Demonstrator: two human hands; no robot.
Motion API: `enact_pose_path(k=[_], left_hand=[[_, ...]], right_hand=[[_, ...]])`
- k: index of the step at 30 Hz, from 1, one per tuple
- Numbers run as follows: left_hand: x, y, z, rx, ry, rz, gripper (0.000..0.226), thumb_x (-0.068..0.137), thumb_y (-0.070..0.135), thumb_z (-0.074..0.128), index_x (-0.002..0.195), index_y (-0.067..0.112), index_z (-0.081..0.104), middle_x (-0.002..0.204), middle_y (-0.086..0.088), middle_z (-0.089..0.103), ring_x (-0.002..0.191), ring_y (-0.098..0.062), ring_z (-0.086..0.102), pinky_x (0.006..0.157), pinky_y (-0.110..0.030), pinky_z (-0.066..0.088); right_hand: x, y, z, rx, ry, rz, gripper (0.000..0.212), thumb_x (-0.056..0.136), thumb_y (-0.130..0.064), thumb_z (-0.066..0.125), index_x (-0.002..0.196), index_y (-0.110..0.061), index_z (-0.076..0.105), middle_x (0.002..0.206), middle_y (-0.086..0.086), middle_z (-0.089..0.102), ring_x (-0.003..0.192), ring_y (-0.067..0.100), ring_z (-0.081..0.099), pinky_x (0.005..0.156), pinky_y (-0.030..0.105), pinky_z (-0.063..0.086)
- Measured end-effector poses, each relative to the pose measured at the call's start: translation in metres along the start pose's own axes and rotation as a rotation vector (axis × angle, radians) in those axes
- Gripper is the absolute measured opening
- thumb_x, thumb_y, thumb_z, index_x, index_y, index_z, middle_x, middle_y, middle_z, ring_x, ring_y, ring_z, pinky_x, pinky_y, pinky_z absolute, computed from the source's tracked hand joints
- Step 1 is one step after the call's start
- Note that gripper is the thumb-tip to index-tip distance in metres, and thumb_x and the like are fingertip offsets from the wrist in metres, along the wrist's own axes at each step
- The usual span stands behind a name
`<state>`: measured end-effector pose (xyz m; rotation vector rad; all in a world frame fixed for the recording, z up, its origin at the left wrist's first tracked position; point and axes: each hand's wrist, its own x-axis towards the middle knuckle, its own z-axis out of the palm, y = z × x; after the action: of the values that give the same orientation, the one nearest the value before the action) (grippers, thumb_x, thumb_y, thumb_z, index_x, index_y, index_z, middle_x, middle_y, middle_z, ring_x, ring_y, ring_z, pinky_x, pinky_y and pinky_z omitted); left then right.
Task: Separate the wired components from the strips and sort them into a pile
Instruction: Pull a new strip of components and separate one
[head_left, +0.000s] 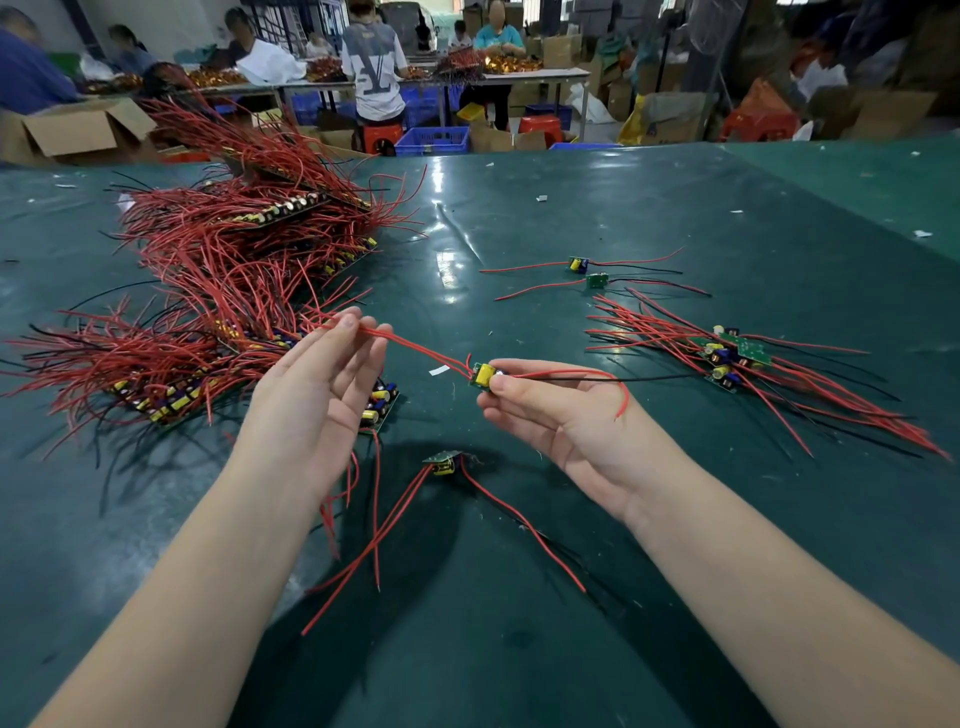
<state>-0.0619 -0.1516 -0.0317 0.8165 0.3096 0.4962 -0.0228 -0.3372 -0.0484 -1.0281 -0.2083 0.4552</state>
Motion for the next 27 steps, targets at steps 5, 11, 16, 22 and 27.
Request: enact_pose_path(k=[5, 11, 16, 22, 27], left_hand=[[0.0018, 0.0003, -0.0023, 0.023, -0.016, 0.027, 0.002, 0.087, 0.005, 0.064, 0.087, 0.004, 0.066, 0.077, -0.003, 0.074, 0.081, -0.014, 0.073, 0.065, -0.013, 0.054], [-0.0009, 0.0032, -0.0017, 0.051, 0.006, 0.041, 0.008, 0.079, 0.012, 0.07, 0.084, 0.006, 0.067, 0.072, -0.001, 0.073, 0.07, -0.008, 0.071, 0.06, -0.012, 0.053], [-0.0051, 0.0047, 0.0019, 0.03, 0.046, 0.011, 0.005, 0.084, 0.011, 0.069, 0.082, 0.008, 0.065, 0.067, 0.0, 0.071, 0.065, -0.005, 0.07, 0.057, -0.01, 0.051], [-0.0075, 0.0051, 0.0046, 0.065, 0.074, -0.009, 0.009, 0.088, 0.015, 0.067, 0.081, 0.009, 0.065, 0.065, 0.002, 0.07, 0.063, -0.005, 0.069, 0.053, -0.008, 0.05], [-0.0045, 0.0056, 0.0004, 0.093, 0.077, 0.047, 0.01, 0.093, 0.017, 0.061, 0.092, 0.008, 0.066, 0.07, 0.001, 0.071, 0.069, -0.008, 0.071, 0.057, -0.011, 0.052]], right_hand=[[0.001, -0.0005, -0.0023, 0.021, -0.016, 0.019, 0.013, 0.066, -0.003, 0.074, 0.079, -0.003, 0.077, 0.082, 0.012, 0.074, 0.074, 0.022, 0.073, 0.067, 0.025, 0.057], [0.0014, -0.0015, -0.0029, 0.03, -0.023, 0.05, 0.016, 0.063, -0.006, 0.075, 0.078, -0.003, 0.078, 0.081, 0.012, 0.074, 0.074, 0.022, 0.073, 0.067, 0.024, 0.057], [0.0001, -0.0026, -0.0014, -0.003, -0.032, 0.075, 0.014, 0.067, -0.001, 0.074, 0.08, 0.0, 0.076, 0.079, 0.013, 0.074, 0.071, 0.022, 0.072, 0.066, 0.024, 0.058], [-0.0032, 0.0008, 0.0019, -0.097, -0.038, 0.133, 0.01, 0.08, 0.007, 0.068, 0.086, 0.002, 0.073, 0.079, 0.014, 0.073, 0.07, 0.022, 0.071, 0.065, 0.024, 0.058], [-0.0026, -0.002, 0.0018, -0.055, -0.014, 0.096, 0.01, 0.079, 0.007, 0.068, 0.079, 0.0, 0.075, 0.076, 0.014, 0.073, 0.069, 0.022, 0.072, 0.066, 0.024, 0.058]])
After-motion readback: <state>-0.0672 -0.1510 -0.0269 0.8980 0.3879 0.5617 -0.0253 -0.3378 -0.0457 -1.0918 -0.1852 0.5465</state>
